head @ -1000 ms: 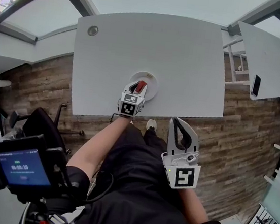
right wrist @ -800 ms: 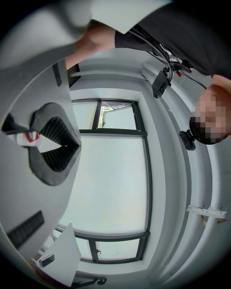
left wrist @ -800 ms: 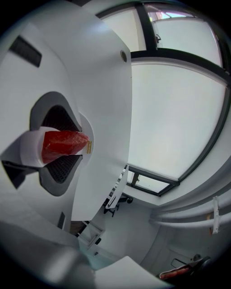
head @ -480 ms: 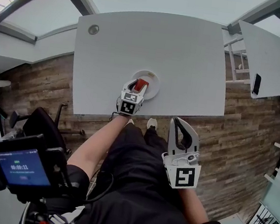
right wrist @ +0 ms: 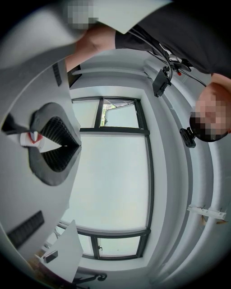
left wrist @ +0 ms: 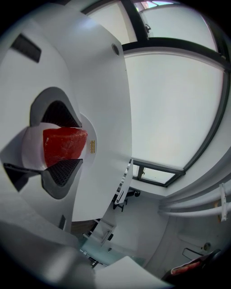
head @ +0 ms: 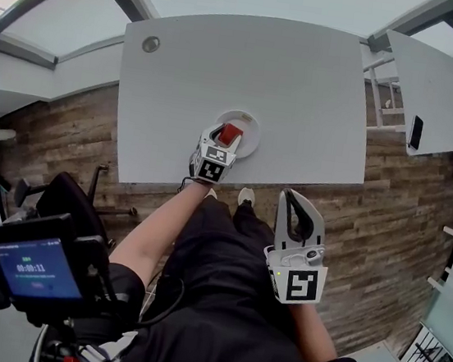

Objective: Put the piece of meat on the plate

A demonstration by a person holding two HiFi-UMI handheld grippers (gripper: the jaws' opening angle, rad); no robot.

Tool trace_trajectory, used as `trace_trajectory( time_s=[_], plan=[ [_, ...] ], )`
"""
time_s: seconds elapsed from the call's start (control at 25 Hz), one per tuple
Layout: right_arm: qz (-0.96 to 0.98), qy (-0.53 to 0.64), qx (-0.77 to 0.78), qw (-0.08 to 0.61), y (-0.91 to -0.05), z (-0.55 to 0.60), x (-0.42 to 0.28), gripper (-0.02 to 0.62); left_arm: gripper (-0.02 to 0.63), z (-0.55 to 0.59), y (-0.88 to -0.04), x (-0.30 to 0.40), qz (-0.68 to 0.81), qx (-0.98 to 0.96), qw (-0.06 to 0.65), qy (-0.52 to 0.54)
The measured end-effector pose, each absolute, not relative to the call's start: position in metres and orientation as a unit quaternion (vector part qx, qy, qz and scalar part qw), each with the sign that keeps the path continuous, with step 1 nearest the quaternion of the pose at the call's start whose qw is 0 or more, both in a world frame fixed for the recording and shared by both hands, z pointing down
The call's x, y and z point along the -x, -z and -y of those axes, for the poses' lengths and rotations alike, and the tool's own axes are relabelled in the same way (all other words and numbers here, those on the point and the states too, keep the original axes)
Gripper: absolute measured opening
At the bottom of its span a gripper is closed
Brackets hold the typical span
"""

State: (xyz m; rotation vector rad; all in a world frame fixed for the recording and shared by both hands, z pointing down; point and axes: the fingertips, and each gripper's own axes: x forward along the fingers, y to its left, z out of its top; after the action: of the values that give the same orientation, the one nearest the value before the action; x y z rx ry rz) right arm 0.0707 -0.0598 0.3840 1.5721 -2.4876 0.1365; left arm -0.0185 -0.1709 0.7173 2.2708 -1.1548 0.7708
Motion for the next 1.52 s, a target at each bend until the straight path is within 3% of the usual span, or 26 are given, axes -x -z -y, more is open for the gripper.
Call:
trace_trajectory(
  time_s=[0.2, 1.12, 1.52],
  plan=[
    [0.837, -0.047, -0.536, 0.101, -0.386, 0.057, -0.072, 0.005, 0.225, 0.172, -0.718, 0.017, 0.41, -0.835, 0.217, -0.295],
    [0.847, -0.065, -0.52, 0.085, -0.401, 0.08, -0.07, 0.005, 0.225, 0.178, -0.691, 0.028, 0.462, -0.825, 0.199, -0.255],
    [0.86, -0.068, -0.503, 0.058, -0.379, 0.07, -0.052, 0.005, 0.224, 0.15, -0.618, 0.026, 0.473, -0.848, 0.15, -0.188]
  ],
)
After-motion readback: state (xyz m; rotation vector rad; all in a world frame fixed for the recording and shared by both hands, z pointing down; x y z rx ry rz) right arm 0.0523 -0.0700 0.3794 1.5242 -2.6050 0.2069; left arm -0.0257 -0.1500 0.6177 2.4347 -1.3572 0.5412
